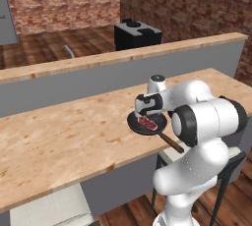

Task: Pick up the pan with the steak in it and place it on the dining table. Then place the steak on the plate.

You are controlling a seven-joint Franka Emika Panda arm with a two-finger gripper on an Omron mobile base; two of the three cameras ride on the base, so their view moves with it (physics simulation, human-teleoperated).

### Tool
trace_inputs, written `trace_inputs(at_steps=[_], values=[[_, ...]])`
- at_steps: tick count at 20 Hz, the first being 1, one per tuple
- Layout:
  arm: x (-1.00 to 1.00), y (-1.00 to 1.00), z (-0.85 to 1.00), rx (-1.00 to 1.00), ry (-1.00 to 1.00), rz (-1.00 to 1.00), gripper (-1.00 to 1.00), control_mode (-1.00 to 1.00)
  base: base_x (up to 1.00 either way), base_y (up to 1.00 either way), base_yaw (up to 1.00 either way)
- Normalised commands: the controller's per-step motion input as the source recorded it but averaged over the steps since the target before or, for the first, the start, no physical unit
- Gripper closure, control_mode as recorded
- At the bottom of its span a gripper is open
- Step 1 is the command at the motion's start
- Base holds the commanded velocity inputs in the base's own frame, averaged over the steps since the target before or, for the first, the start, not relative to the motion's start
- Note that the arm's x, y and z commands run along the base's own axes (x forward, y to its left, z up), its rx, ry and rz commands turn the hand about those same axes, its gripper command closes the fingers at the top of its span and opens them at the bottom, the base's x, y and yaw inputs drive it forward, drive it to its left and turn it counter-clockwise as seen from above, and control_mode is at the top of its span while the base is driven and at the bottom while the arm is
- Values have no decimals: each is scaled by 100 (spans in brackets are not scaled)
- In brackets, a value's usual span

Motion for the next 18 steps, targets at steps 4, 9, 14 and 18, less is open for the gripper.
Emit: trace_inputs(at_steps=[4, 9, 14, 18], values=[[0, 0, -14, 0, 1, 9, -100, -100, 0, 0, 0], [0, 0, -16, 0, 1, 9, -100, -100, 0, 0, 0], [0, -1, -18, 0, 0, 8, -100, -100, 0, 0, 0], [0, 0, -16, 0, 0, 7, -100, -100, 0, 0, 0]])
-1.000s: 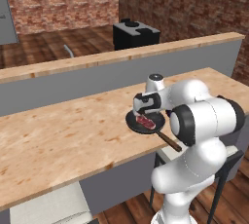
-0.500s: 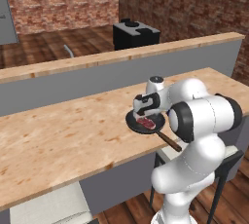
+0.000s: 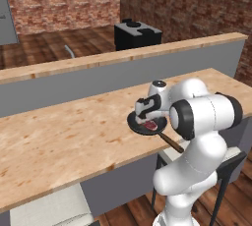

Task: Pick up the pan with the steak in it and place it on the dining table. Then place the steak on the plate.

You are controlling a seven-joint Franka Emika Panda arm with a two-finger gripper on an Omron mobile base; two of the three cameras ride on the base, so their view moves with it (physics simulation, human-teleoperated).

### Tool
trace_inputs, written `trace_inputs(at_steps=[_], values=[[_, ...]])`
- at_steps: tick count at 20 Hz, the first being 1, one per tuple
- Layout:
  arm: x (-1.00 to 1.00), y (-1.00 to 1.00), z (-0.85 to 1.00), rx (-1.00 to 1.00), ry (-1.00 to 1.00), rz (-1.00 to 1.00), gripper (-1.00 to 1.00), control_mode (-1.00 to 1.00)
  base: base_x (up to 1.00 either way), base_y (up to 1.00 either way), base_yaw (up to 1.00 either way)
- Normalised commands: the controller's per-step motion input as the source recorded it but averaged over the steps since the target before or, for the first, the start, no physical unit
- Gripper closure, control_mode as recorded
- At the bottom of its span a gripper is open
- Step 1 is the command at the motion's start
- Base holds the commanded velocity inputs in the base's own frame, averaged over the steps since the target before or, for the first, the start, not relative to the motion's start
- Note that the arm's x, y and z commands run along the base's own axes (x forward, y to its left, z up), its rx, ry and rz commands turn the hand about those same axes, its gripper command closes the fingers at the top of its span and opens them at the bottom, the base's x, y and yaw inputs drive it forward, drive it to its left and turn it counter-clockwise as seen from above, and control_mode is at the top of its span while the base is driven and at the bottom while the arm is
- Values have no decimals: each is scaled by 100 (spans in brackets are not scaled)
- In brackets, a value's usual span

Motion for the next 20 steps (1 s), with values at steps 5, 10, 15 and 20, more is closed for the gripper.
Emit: trace_inputs(at_steps=[5, 10, 15, 20], values=[[0, 0, -15, 0, 0, 5, -100, -100, 0, 0, 0], [0, 0, -17, 0, 0, 2, -100, -100, 0, 0, 0], [1, 0, -18, 0, 0, 1, -100, -100, 0, 0, 0], [1, 0, -17, 0, 0, 0, -100, -100, 0, 0, 0]])
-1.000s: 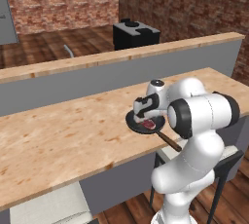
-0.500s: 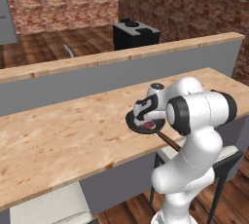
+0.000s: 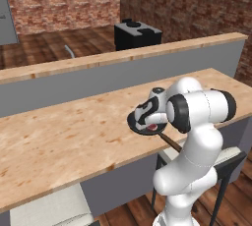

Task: Pick up the pan with the steak in it and place it on the dining table. Then place the steak on the plate.

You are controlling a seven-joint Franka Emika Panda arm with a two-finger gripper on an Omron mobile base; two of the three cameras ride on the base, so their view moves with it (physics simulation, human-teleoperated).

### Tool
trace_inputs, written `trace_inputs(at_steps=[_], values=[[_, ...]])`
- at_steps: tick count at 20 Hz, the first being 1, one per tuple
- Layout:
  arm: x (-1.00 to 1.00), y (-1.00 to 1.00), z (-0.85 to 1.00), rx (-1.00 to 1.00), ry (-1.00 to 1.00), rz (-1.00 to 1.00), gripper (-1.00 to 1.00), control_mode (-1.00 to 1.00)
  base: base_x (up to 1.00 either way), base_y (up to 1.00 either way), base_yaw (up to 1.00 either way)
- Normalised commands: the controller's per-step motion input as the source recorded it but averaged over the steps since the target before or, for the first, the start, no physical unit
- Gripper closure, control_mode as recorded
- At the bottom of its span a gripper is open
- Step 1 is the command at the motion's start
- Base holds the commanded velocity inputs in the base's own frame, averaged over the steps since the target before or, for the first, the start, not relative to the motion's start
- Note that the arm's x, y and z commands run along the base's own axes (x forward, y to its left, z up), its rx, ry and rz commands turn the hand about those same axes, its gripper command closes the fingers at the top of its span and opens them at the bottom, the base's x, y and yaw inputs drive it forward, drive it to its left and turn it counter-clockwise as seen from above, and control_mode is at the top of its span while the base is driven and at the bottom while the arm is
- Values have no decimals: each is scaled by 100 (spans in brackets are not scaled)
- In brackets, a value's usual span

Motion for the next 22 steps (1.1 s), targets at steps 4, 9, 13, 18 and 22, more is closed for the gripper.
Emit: trace_inputs(at_steps=[4, 9, 13, 18, 22], values=[[6, 0, -14, 0, 0, 0, -100, -100, 0, 0, 0], [9, -2, -10, 0, 0, 0, -100, -100, 0, 0, 0], [1, -10, -19, 0, 0, 0, -100, -100, 0, 0, 0], [-6, -7, -39, -1, 0, 0, -100, -100, 0, 0, 0], [-10, -10, -38, -1, -1, 0, -100, -100, 0, 0, 0]])
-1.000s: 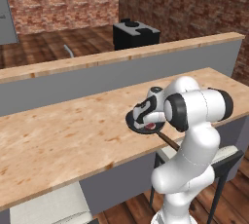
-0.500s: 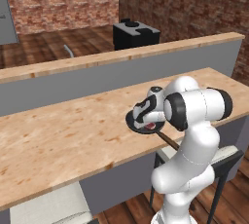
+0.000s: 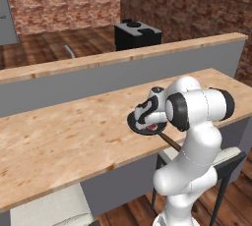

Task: Pick up the pan with the steak in it and place it on the dining table. Then place the steak on the plate.

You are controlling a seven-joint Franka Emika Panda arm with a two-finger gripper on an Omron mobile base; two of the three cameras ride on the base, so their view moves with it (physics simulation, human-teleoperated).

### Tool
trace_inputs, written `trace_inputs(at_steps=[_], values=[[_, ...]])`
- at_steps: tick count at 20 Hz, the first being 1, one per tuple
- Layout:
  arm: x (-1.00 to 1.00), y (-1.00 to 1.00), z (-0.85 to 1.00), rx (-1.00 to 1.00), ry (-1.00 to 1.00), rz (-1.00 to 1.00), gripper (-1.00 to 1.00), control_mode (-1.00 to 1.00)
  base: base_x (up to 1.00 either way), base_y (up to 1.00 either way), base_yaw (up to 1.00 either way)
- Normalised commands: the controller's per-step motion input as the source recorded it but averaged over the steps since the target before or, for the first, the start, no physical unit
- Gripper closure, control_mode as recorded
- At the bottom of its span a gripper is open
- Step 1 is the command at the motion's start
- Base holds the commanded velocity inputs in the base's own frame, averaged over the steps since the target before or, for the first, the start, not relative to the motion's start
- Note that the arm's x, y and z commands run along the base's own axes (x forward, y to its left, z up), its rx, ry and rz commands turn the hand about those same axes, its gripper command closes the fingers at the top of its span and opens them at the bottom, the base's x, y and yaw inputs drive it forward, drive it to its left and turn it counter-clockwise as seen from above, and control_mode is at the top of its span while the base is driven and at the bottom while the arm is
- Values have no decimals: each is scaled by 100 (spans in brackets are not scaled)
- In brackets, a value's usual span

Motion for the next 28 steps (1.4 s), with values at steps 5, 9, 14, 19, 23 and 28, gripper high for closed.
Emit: trace_inputs(at_steps=[5, 9, 14, 19, 23, 28], values=[[-1, 0, -33, -4, 0, 0, 100, -100, 0, 0, 0], [-17, -6, -51, -4, 0, 1, 100, -100, 0, 0, 0], [-1, -1, -8, 0, 0, 0, 100, -100, 0, 0, 0], [-2, 0, 0, 0, -1, 0, 100, -100, 0, 0, 0], [-8, -3, 36, 6, -4, -3, 100, -100, 0, 0, 0], [-9, -1, 69, 6, -5, -7, 100, -100, 0, 0, 0]])
